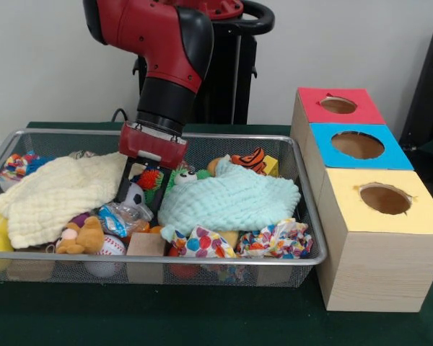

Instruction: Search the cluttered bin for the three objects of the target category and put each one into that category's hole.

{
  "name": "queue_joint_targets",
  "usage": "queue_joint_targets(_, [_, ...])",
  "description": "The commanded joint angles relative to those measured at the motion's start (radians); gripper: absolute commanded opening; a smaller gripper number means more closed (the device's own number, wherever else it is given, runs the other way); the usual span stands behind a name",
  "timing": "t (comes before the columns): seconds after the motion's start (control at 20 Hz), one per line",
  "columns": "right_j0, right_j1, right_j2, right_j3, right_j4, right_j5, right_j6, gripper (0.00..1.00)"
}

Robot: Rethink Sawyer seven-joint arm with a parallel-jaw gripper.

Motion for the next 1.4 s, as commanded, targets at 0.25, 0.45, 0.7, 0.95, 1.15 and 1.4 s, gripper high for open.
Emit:
queue_joint_targets(0.25, [0.076, 0.022, 0.020, -0.152, -0.040, 0.058, 0.051, 1.00])
queue_joint_targets(0.45, [0.134, 0.027, -0.029, -0.164, -0.027, 0.048, 0.021, 1.00])
queue_joint_targets(0.7, [0.168, 0.046, -0.067, -0.178, -0.025, 0.044, 0.032, 1.00])
queue_joint_targets(0.95, [0.174, 0.059, -0.079, -0.204, -0.056, 0.061, 0.039, 1.00])
queue_joint_targets(1.15, [0.177, 0.056, -0.085, -0.203, -0.060, 0.064, 0.058, 1.00])
queue_joint_targets(1.4, [0.180, 0.070, -0.106, -0.191, -0.016, 0.037, 0.087, 1.00])
